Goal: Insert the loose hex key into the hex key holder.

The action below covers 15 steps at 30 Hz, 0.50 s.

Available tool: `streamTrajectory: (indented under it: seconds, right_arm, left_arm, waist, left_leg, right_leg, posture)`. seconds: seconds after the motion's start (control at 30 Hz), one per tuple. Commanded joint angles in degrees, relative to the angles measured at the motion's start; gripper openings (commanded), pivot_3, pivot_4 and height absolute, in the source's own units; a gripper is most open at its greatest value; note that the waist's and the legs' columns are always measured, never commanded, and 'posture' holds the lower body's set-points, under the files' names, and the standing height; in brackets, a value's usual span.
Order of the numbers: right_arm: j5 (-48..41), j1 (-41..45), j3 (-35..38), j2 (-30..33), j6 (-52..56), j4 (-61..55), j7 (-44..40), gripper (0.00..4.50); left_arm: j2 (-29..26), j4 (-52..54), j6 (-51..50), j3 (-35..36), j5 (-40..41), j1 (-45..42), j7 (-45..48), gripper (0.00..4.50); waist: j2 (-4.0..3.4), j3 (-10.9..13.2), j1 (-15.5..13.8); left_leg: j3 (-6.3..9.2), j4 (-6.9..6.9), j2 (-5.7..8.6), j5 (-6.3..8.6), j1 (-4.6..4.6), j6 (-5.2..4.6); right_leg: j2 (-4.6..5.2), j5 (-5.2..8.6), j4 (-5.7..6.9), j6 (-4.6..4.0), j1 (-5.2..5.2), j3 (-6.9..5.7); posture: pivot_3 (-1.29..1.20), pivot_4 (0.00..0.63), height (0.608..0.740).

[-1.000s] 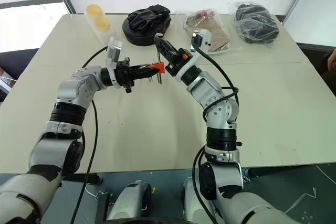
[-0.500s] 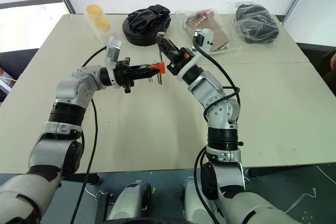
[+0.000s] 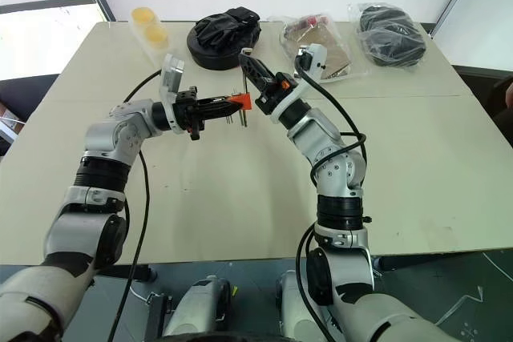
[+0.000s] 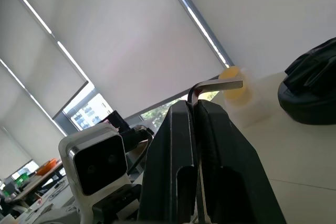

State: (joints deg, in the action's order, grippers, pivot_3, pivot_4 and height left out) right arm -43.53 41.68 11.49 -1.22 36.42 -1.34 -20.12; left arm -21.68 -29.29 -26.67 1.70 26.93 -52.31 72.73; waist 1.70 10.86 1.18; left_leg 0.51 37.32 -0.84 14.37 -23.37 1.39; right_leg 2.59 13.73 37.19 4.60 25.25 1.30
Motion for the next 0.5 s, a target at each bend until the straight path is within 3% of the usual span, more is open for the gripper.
streamTrajectory:
  seconds: [0.03,0.5]
  right_arm:
    - [-0.24,-0.63,-1.48,0.62,-0.59,-1.65,-1.51,0.06]
    - [2.27,-1.56,-6.06,6.57,-1.70,-0.64,-9.77,0.06]
  left_arm:
    - [0.21,0.46,0.40,3.02,2.15,-2.19,-1.06,0.00]
    - [-0.08,0.00,0.58,3.75,1.86,-3.48,-0.53,0.00]
  waist:
    - [0.00,0.00,-0.02]
    - [0.00,0.00,-0.03]
  left_leg:
    - [0.00,0.00,0.00,0.00,0.00,0.00]
    - [0.00,0.02,0.01,0.00,0.00,0.00]
  right_leg:
    - [0.00,0.00,0.00,0.00,0.00,0.00]
    - [-0.01,0.00,0.01,0.00,0.00,0.00]
  posture:
    - [0.00,0.150,0.740]
    - [0.00,0.150,0.740]
